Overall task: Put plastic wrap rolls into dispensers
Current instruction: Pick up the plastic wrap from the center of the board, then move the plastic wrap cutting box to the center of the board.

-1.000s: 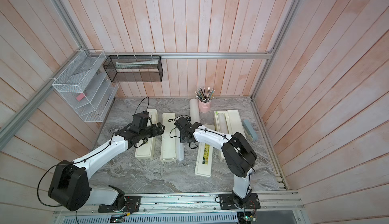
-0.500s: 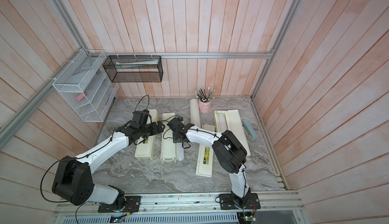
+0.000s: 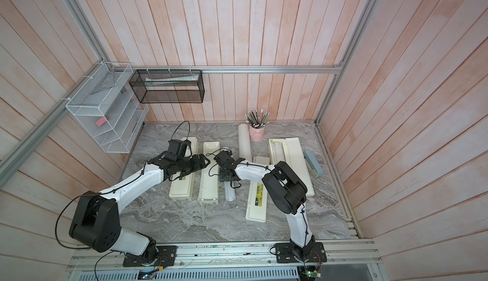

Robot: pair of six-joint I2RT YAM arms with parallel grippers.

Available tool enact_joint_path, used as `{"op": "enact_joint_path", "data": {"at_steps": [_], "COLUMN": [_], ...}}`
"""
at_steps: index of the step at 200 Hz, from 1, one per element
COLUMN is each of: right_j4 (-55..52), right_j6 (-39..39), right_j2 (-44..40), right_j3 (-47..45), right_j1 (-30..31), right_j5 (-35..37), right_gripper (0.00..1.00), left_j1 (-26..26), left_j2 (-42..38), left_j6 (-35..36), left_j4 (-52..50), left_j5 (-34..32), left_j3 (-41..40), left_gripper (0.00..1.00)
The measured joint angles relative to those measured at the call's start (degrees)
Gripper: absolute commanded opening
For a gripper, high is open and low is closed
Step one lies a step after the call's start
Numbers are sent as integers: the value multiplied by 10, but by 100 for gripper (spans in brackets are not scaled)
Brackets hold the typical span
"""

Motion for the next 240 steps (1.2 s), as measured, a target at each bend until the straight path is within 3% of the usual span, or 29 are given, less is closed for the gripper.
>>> {"op": "enact_joint_path", "data": {"at_steps": [30, 59, 108, 154, 203, 240], "right_j4": [-9, -32, -55, -67, -70, -75], "right_j6": [1, 1, 1, 1, 6, 16], "right_j2": [-23, -64, -141, -153, -156, -156], "right_j3": [-24, -44, -46, -29, -11, 23], "right_j1": [-19, -33, -38, -38, -42, -42], "right_j5": [1, -2, -13, -30, -45, -61], "right_gripper": [31, 27, 26, 26, 26, 26], "left_j1": [0, -4, -24, -45, -82, -80], "left_j2": [36, 61, 90, 136, 138, 135], "left_j6": [-13, -17, -7, -15, -32, -32], "left_j4": [0, -18, -38, -34, -14, -23], "left_j5": [16, -7, -66, -65, -53, -52], "left_j3": [13, 38, 77, 77, 77, 88], "left_gripper": [82, 82, 82, 81, 81, 83]}}
